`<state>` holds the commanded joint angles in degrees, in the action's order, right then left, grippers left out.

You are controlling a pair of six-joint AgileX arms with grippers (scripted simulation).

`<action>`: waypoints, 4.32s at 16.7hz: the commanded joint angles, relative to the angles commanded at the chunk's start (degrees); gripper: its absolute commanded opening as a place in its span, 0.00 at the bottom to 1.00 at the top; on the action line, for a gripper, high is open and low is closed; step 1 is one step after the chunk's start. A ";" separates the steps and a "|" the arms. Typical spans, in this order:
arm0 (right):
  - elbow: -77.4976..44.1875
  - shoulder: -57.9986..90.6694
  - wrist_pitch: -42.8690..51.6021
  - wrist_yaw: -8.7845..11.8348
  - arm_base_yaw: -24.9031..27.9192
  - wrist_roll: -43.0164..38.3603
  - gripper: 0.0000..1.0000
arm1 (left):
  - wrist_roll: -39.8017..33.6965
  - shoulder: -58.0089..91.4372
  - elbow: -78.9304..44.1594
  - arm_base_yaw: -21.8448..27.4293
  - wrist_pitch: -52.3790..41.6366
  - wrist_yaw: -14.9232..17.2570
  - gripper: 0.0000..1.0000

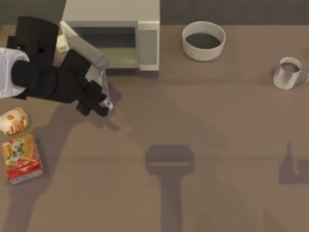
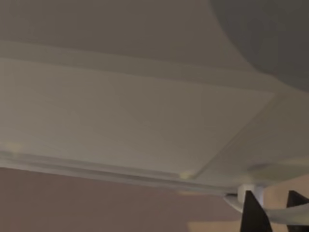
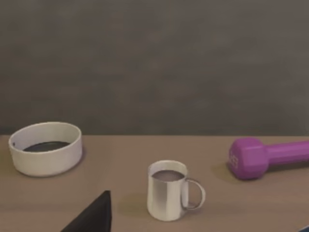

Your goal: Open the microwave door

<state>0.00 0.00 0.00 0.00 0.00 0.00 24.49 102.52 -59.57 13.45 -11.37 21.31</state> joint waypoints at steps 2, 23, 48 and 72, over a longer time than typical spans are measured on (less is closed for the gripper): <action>0.00 0.00 0.00 0.00 0.00 0.00 1.00 | 0.00 0.00 0.00 0.00 0.00 0.00 0.00; 0.00 0.00 0.00 0.00 0.00 0.00 1.00 | 6.95 -0.16 -0.28 -2.88 -3.24 4.38 0.00; 0.00 0.00 0.00 0.00 0.00 0.00 1.00 | 8.28 0.08 -0.22 -3.21 -4.27 5.36 0.00; 0.00 0.00 0.00 0.00 0.00 0.00 1.00 | 14.45 0.29 -1.40 -5.80 -7.42 8.43 0.00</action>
<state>0.00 0.00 0.00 0.00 0.00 0.00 38.94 102.81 -60.97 7.65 -18.78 29.74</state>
